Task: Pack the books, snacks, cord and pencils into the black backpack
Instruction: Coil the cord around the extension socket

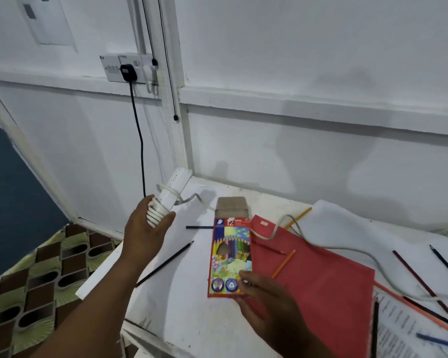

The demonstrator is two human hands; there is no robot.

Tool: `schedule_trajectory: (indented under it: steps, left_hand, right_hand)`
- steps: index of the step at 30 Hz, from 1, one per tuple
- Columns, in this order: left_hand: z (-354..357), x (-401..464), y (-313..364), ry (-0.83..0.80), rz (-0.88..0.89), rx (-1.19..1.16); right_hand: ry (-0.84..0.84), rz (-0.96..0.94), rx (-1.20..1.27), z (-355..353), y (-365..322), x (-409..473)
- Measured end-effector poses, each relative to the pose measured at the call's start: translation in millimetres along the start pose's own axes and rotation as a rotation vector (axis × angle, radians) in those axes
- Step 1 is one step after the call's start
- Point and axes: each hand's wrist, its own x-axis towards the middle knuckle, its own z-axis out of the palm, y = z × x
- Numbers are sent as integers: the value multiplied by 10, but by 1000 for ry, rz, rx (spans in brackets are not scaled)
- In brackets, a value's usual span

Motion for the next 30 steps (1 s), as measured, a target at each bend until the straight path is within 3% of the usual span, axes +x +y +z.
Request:
schedule_trajectory:
  steps: [5,10,19,24,30]
  left_hand:
    - [-59,151,89,-41,5,25]
    - [-45,-52,247,-73,56,7]
    - [55,-648,244,-191,86,71]
    - [33,-867,471,-202,188,29]
    - [57,-885,1026,-277,334,23]
  right_hand:
    - [-215,176,101,-41,112,-308]
    - [-347,214,-136,-54,132,-254]
    - [-175,363,-86,-170,-60,123]
    - [-44,410,27,-368,-151,558]
    - [-71,412,272,-716,-172,1183]
